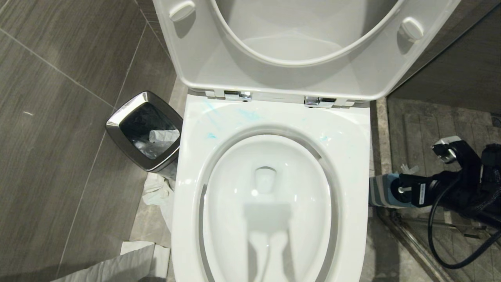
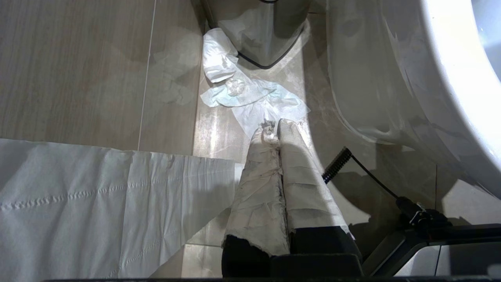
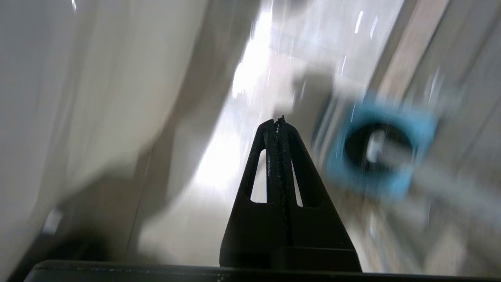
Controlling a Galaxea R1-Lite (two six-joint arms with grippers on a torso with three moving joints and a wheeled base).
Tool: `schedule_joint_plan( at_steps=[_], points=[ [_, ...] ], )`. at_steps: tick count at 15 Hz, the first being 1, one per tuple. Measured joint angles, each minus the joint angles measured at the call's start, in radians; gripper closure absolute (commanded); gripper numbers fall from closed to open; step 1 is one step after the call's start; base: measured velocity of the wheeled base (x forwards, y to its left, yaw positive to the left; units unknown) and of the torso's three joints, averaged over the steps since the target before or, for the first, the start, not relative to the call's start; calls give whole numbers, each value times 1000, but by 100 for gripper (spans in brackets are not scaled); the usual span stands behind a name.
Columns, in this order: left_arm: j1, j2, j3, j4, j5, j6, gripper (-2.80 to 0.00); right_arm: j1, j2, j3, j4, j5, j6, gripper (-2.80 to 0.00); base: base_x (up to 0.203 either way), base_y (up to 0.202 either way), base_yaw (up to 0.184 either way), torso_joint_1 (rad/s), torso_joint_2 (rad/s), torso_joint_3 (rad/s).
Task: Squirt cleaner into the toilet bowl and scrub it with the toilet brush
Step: Pour in the cleaning agent
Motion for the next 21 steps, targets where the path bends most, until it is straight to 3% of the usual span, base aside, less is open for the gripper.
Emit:
schedule_joint_plan(
  at_steps=[3, 7, 11, 13, 14, 21],
  points=[
    [0, 0, 0, 0, 0, 0, 0, 11, 82, 59, -266, -2, -6, 0, 0, 0, 0, 0, 0, 0],
    [0, 0, 0, 0, 0, 1, 0, 29, 165, 140, -437, -49, -11, 0, 0, 0, 0, 0, 0, 0],
    [0, 0, 0, 0, 0, 0, 0, 77, 233, 214, -609, -243, -2, 0, 0, 0, 0, 0, 0, 0],
    [0, 0, 0, 0, 1, 0, 0, 83, 296, 222, -715, -263, 0, 0, 0, 0, 0, 0, 0, 0],
    [0, 0, 0, 0, 1, 1, 0, 85, 338, 224, -771, -267, -5, -280, 0, 0, 0, 0, 0, 0],
    [0, 0, 0, 0, 0, 0, 0, 96, 563, 159, -839, -267, -24, -280, 0, 0, 0, 0, 0, 0]
  ],
)
